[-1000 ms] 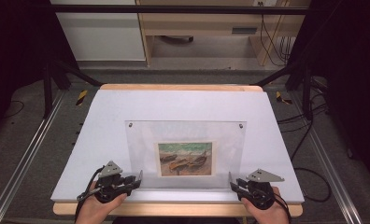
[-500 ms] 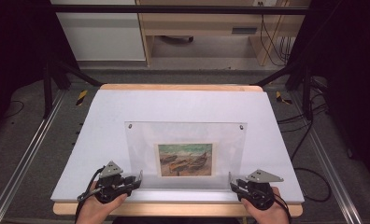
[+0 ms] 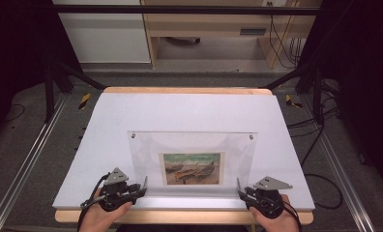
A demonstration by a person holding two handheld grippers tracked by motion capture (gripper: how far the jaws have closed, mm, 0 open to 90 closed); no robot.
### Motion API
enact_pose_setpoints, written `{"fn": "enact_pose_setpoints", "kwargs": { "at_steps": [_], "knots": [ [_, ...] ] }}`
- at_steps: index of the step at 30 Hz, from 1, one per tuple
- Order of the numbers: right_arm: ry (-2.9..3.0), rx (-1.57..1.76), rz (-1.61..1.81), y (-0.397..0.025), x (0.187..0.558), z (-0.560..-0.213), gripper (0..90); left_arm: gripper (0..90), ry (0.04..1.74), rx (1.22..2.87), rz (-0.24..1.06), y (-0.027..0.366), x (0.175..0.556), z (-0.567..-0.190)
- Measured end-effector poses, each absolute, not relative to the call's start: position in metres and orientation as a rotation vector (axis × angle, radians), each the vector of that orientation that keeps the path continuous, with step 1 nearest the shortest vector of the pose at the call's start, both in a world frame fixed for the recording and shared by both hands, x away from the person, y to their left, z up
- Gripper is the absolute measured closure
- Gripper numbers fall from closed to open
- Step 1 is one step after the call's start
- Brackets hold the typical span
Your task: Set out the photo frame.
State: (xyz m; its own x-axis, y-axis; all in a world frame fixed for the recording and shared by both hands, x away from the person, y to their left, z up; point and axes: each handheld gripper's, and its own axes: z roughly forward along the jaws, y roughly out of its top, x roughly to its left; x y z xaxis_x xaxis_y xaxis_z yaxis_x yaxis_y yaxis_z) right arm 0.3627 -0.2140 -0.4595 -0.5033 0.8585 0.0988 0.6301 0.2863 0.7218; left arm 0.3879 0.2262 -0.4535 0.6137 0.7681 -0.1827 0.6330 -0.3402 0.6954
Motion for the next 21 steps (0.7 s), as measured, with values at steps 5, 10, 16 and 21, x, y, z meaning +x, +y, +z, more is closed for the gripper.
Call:
{"fn": "enact_pose_setpoints", "kwargs": {
  "at_steps": [5,10,16,21],
  "knots": [
    [2.258,1.341,1.036,-0.214,0.3627,-0.4601,68.6,66.1,1.097,2.088,0.231,0.2255,0.3876,-0.4537],
    [2.258,1.343,1.032,-0.2135,0.3626,-0.4601,68.6,66.1,1.096,2.091,0.233,0.2253,0.3876,-0.4537],
    [2.266,1.342,1.022,-0.2132,0.3625,-0.4605,68.6,65.8,1.094,2.103,0.236,0.2247,0.3875,-0.4537],
    [2.272,1.341,1.01,-0.2124,0.3621,-0.4607,68.6,65.7,1.097,2.106,0.245,0.2236,0.3871,-0.4542]
  ]
}}
